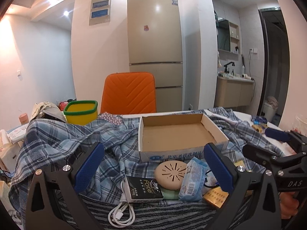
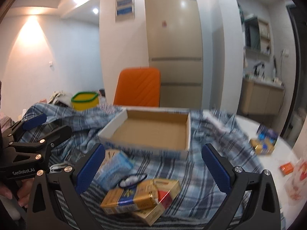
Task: Organize soft objects
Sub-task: 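Reach down with the right tool and grasp the gold lipstick-shaped object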
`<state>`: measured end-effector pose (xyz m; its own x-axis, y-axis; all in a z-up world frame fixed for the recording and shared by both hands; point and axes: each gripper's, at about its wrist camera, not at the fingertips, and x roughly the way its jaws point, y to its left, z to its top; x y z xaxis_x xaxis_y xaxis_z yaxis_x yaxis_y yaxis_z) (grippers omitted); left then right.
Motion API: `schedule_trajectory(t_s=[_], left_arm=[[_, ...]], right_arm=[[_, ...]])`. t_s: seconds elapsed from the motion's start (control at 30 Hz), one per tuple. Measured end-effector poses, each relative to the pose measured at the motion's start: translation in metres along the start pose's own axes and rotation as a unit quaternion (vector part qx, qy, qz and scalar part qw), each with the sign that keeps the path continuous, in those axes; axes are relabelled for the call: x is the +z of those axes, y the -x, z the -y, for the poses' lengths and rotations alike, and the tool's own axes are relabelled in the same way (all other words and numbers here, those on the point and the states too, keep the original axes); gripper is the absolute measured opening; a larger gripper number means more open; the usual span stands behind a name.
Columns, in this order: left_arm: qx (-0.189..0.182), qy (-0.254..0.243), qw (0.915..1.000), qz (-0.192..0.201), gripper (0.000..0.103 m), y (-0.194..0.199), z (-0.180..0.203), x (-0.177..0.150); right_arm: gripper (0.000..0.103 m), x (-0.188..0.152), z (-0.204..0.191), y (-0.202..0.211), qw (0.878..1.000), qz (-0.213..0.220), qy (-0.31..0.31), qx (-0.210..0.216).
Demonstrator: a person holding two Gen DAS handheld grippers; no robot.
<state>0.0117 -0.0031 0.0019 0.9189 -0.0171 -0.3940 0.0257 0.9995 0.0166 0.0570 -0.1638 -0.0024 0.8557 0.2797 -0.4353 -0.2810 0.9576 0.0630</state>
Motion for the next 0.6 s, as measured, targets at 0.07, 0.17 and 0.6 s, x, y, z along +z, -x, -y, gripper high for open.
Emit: schedule_trajectory(t_s=[0.07,0.17,0.6], left_arm=[[-0.007,0.002,0.9999,-0.008,0.103,-0.003,0.000,0.000],[-0.015,0.007,0.9997,-0.015,0.103,-0.005,-0.002,-0.001],[-0.025,0.004,0.9997,0.000,0.094,0.002,0.000,0.001]], right_arm=[[0.102,-0.003,0.008,-0.008,0.999,-0.029,-0.026,0.021],[0.099,-0.008,0.019,-0.022,0.995,-0.071,-0.064,0.035],[0.077,-0.037,0.030,-0.069,0.963,-0.228,-0.124,0.067]])
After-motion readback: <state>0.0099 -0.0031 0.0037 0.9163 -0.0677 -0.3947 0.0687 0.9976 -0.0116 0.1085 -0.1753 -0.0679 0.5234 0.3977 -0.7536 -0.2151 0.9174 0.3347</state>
